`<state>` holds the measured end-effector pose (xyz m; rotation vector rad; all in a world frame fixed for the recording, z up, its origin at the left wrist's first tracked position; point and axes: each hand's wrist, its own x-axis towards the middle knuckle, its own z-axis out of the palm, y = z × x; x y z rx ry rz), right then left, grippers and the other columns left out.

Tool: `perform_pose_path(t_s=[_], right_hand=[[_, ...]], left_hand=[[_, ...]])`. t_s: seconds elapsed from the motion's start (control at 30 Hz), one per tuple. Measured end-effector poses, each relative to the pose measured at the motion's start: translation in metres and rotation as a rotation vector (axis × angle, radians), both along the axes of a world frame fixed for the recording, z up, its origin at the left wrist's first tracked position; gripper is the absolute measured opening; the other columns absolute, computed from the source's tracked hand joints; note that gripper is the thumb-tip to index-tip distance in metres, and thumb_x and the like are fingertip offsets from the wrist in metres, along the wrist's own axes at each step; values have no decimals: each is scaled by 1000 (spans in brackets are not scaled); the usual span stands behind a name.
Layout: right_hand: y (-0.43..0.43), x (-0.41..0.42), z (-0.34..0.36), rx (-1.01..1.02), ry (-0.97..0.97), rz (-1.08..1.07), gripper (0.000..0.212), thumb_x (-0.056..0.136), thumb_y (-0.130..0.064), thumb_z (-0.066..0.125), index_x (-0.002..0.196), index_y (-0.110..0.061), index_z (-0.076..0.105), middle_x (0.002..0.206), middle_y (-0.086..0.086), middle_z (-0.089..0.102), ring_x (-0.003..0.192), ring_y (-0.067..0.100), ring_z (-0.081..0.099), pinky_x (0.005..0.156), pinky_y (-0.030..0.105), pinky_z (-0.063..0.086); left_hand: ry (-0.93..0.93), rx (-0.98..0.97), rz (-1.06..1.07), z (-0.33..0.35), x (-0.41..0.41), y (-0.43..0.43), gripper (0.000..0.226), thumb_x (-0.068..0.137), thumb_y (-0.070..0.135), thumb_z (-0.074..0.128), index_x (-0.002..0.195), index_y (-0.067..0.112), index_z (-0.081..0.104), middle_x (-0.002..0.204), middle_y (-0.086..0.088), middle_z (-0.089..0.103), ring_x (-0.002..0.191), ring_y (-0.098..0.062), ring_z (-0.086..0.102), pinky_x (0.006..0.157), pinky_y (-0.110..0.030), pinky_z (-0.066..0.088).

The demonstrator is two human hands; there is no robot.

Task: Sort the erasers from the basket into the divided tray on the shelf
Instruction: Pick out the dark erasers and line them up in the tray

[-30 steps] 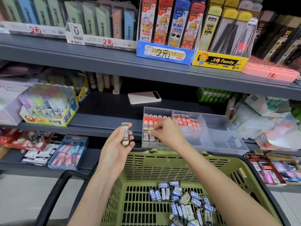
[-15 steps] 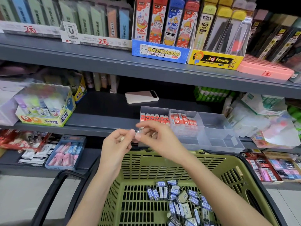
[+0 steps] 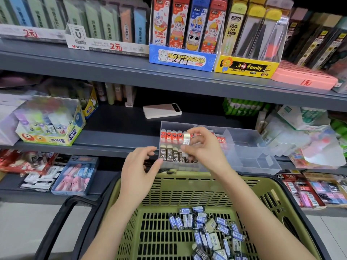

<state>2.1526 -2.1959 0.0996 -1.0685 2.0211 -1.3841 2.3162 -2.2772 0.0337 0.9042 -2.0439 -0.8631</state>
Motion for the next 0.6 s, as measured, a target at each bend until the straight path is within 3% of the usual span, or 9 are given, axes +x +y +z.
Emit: perform_pose_path(t_s=[0.1, 0.17, 0.27, 0.47, 0.6], right_hand=[[-14, -2, -9, 113, 71, -61, 36, 76, -17, 76, 105, -19, 56, 83, 8, 64, 62, 21, 64, 67, 42, 57], [-21, 0, -14, 202, 162, -67, 36, 75, -23, 78, 106, -18, 61, 83, 2, 68, 75, 17, 65, 75, 36, 54], [-24, 6, -21, 280, 324, -84, 30, 78, -31, 73, 103, -17, 67, 88, -2, 70, 87, 13, 63, 73, 23, 44], [-20, 15, -24, 325, 756, -83, 25, 88, -37, 59, 104, -21, 71, 86, -3, 71, 89, 17, 60, 71, 24, 41], [-17, 12, -22, 335, 692, -45, 32, 90, -31, 57, 121, -21, 61, 96, 0, 71, 95, 19, 63, 81, 28, 45]], left_hand=[[-168, -193, -42, -5, -2, 2, 38, 86, 27, 68, 122, 16, 62, 111, 0, 61, 105, -20, 51, 89, -27, 34], [-203, -218, -73, -7, -2, 4, 39, 85, 26, 69, 123, 17, 63, 112, -2, 60, 107, -24, 51, 90, -28, 33], [-246, -243, -85, -9, -2, 5, 36, 83, 24, 71, 119, 20, 66, 111, -4, 61, 106, -26, 52, 88, -29, 35], [-251, -228, -78, -11, -4, 3, 34, 86, 24, 68, 119, 22, 66, 112, -3, 61, 107, -24, 51, 87, -29, 35], [-236, -231, -77, -12, -3, 4, 33, 86, 22, 68, 119, 21, 66, 109, -3, 61, 105, -25, 52, 87, -29, 35]])
